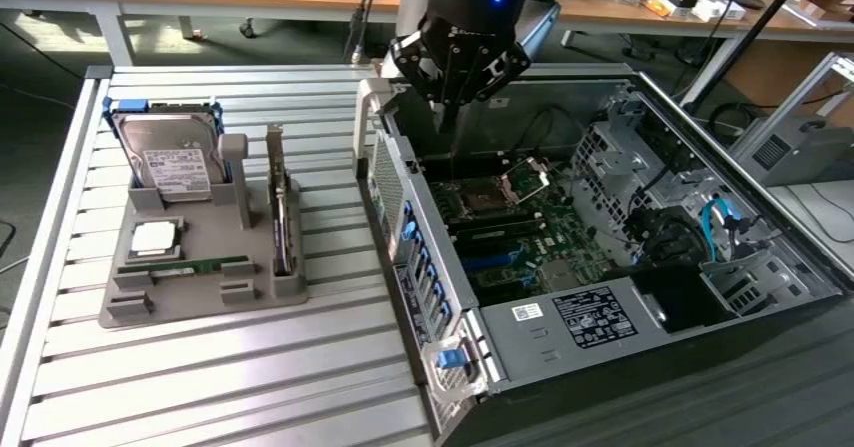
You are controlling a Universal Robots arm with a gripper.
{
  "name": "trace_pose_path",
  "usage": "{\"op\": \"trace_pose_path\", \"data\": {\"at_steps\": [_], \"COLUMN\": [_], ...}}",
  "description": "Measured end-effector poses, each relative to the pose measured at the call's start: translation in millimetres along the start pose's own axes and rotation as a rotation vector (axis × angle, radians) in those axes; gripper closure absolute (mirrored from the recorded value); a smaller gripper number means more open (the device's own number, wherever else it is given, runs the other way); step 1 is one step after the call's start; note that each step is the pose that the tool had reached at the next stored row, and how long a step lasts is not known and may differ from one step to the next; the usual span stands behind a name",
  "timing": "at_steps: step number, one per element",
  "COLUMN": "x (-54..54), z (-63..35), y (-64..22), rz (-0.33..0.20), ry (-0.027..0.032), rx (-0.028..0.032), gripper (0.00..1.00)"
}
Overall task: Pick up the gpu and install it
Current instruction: 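Reach for the gpu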
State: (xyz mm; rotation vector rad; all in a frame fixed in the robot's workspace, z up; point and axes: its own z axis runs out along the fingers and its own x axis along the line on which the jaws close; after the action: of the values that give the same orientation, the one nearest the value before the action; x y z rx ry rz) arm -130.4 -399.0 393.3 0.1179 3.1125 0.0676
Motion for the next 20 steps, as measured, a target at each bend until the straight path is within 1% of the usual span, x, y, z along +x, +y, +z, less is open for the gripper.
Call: {"op": "trace_pose_path", "data": {"at_steps": [3,6,20], "x": [1.9,6.3,14.7], "z": [0.0,-0.1,-0.4], "y": [-0.1,-0.4,-1.1], "rz": [0.000,0.000,0.000], "ry": [0.0000,-0.0001,0.0000], "rx": [0.0000,0.0000,0.0000], "gripper": [0.89,0.89,0.89]}}
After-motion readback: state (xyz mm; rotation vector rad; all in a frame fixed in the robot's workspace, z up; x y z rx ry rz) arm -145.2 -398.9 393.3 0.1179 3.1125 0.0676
